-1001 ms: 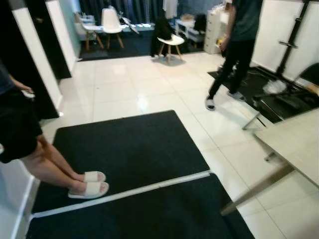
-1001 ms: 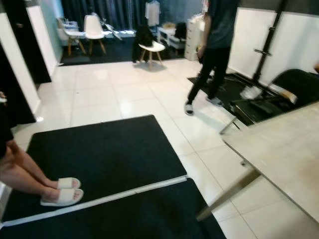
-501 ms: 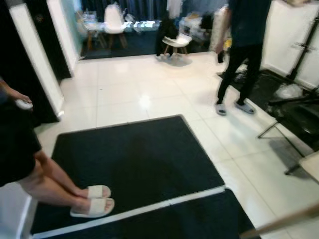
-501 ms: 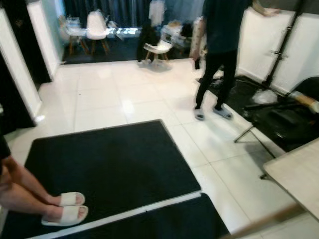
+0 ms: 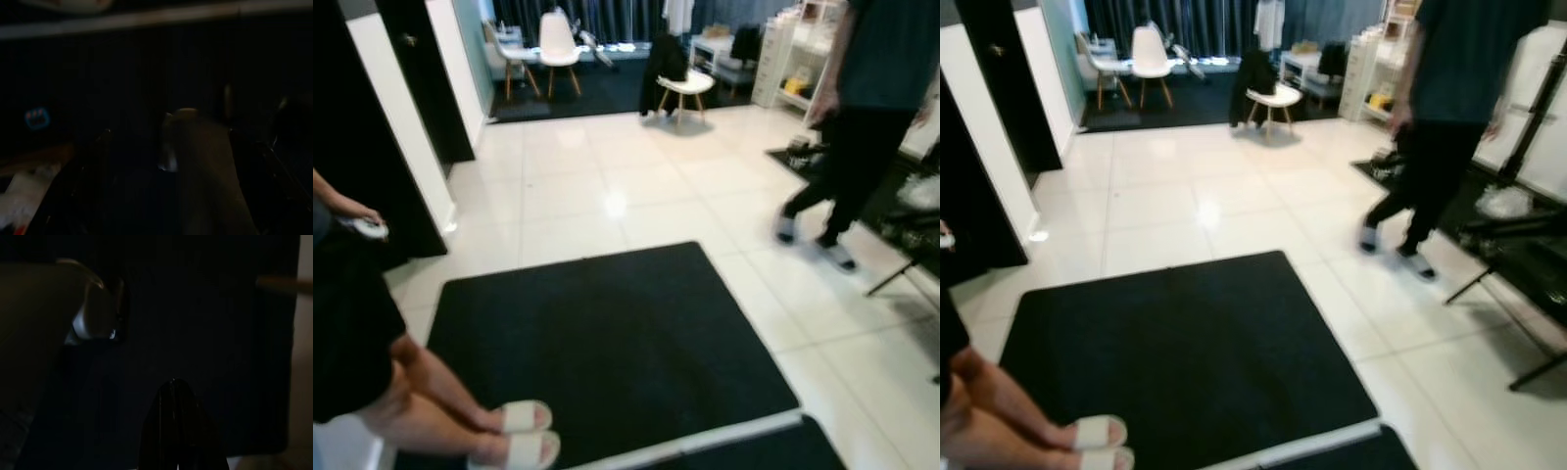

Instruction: Restocking fridge

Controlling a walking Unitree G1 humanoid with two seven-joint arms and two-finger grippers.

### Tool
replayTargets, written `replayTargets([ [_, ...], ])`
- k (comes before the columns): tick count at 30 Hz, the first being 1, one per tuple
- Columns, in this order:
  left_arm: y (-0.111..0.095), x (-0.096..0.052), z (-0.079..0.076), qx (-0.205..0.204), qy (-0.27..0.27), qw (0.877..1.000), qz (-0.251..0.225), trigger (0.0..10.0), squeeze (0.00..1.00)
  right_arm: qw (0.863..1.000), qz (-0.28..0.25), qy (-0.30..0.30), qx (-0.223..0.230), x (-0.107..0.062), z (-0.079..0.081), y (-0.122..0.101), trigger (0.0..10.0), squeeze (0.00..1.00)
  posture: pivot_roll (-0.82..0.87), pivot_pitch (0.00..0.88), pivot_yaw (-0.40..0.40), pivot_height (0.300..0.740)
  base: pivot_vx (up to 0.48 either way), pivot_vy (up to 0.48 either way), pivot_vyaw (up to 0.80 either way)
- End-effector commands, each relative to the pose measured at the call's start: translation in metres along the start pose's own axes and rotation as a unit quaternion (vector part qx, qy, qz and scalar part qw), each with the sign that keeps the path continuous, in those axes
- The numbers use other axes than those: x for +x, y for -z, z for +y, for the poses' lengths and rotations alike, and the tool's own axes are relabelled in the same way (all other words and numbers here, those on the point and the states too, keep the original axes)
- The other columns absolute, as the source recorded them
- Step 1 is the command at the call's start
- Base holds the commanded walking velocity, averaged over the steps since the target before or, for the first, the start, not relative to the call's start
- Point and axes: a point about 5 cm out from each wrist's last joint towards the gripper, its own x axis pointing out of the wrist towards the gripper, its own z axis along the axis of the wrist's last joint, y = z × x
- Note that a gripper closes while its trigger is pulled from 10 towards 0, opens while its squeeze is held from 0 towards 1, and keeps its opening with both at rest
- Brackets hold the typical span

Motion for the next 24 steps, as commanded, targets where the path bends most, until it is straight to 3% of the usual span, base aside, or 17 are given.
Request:
replayTargets([
  [1,0.009,-0.005,0.014,0.002,-0.019,1.0,0.016,10.0,0.0,1.0,0.016,-0.013,-0.02,0.0,0.007,0.01,10.0,0.0,-0.05,0.008,0.02,0.74,0.0,0.0,0.0],
  [6,0.006,-0.004,0.013,0.001,-0.018,1.0,0.012,10.0,0.0,0.999,0.031,-0.021,-0.031,0.0,0.011,0.021,10.0,0.0,-0.05,0.01,0.021,0.74,0.0,0.0,0.0],
  [24,0.01,-0.003,0.003,-0.013,-0.016,1.0,0.012,10.0,0.0,0.998,0.028,-0.007,-0.051,-0.001,0.003,0.013,10.0,0.0,-0.05,0.0,0.01,0.74,0.0,0.0,0.0],
])
